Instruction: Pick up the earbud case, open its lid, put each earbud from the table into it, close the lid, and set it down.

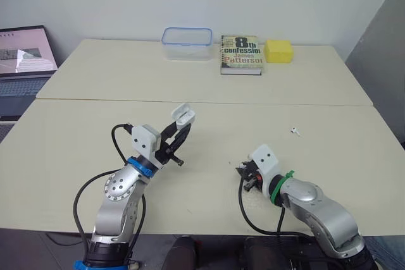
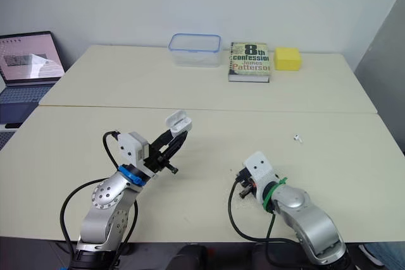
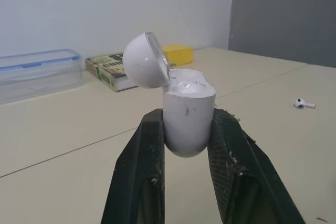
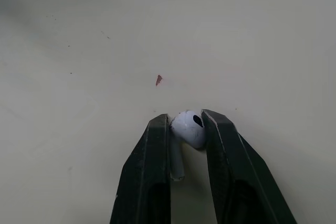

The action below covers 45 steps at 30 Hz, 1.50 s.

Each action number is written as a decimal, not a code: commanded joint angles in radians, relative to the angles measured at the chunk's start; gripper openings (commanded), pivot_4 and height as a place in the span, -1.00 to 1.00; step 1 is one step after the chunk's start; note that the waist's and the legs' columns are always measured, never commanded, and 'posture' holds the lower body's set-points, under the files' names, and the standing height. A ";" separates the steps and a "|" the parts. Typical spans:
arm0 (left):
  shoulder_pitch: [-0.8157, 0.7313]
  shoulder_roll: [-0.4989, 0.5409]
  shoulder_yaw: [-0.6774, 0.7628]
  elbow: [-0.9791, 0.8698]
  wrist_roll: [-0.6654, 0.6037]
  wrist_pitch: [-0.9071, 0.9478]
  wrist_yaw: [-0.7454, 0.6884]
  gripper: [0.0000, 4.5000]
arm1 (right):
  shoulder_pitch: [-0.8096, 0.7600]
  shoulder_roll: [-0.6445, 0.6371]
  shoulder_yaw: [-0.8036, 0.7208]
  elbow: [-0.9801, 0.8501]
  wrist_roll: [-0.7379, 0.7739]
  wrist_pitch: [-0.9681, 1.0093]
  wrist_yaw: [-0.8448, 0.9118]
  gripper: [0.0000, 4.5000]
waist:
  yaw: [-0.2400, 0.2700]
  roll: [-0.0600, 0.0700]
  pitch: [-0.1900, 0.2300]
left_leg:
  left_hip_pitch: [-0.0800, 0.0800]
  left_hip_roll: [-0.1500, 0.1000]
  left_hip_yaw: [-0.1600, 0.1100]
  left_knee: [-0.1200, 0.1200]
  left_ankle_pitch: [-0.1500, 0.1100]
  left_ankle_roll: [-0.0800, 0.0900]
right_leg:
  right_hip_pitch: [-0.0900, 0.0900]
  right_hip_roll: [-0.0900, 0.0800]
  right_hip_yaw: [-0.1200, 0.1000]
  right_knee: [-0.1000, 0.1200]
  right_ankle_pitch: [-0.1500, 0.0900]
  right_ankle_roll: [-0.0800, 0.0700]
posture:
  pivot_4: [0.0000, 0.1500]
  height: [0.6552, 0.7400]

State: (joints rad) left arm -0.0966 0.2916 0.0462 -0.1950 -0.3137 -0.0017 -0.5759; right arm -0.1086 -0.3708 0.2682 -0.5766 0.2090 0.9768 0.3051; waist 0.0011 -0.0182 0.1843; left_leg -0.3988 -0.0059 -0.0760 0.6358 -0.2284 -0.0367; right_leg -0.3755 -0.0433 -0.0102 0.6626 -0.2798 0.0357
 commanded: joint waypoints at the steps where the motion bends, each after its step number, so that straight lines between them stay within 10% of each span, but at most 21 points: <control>1: -0.007 0.004 -0.001 -0.045 -0.002 -0.005 0.007 -0.67 | -0.010 -0.053 -0.037 -0.018 0.021 0.029 0.048 -0.77 | 0.000 0.000 0.000 | 0.000 0.000 0.000 0.000 0.000 0.000 | 0.000 0.000 0.000 0.000 0.000 0.000 | 1.00 1.00; 7: 0.009 0.000 -0.010 -0.053 0.001 -0.008 0.005 -0.67 | -0.124 -0.389 -0.045 0.002 0.100 -0.151 0.451 -0.77 | -0.003 0.000 0.001 | -0.001 -0.001 0.001 0.000 0.000 0.000 | 0.000 0.000 0.000 -0.001 0.000 0.000 | 1.00 1.00; 14: 0.057 -0.003 -0.022 -0.094 0.004 -0.006 0.012 -0.67 | -0.226 -0.809 0.026 0.387 -0.078 -0.797 0.998 -0.77 | -0.003 0.001 0.001 | 0.000 0.000 0.004 -0.002 0.000 0.000 | 0.000 0.000 -0.001 -0.003 -0.001 0.002 | 1.00 1.00; 21: 0.099 0.001 -0.028 -0.133 0.004 0.001 0.025 -0.67 | -0.295 -0.834 0.093 0.668 -0.241 -1.154 1.169 -0.77 | -0.004 0.001 0.002 | 0.001 0.001 0.005 -0.002 0.000 0.000 | 0.000 0.000 0.001 -0.003 0.000 0.000 | 1.00 1.00; 30: 0.094 0.008 -0.017 -0.121 0.006 0.000 0.022 -0.67 | -0.294 -0.788 0.089 0.707 -0.258 -1.157 1.217 -0.77 | -0.002 0.001 0.001 | 0.002 0.001 0.004 -0.001 0.000 0.000 | 0.002 -0.001 0.001 -0.003 0.001 -0.002 | 1.00 1.00; 42: 0.091 0.009 -0.016 -0.106 0.010 -0.008 0.019 -0.67 | -0.261 -0.768 0.006 0.633 -0.213 -1.125 1.175 0.99 | -0.003 0.001 0.001 | 0.004 0.001 0.004 -0.001 0.000 0.000 | 0.003 -0.001 0.003 -0.002 0.001 -0.002 | 1.00 1.00; 45: 0.093 0.008 -0.016 -0.107 0.011 -0.009 0.021 -0.67 | -0.245 -0.789 -0.052 0.563 -0.169 -1.059 1.171 1.00 | -0.003 0.002 0.002 | 0.003 0.001 0.004 -0.001 0.000 0.000 | 0.002 -0.001 0.003 -0.002 0.001 -0.002 | 1.00 1.00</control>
State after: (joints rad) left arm 0.0008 0.2944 0.0254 -0.2753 -0.3051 0.0119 -0.5573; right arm -0.3518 -1.1361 0.2740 0.0334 0.0040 -0.1124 1.4793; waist -0.0015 -0.0163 0.1862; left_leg -0.3962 -0.0052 -0.0722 0.6343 -0.2284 -0.0368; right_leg -0.3739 -0.0442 -0.0078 0.6607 -0.2786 0.0338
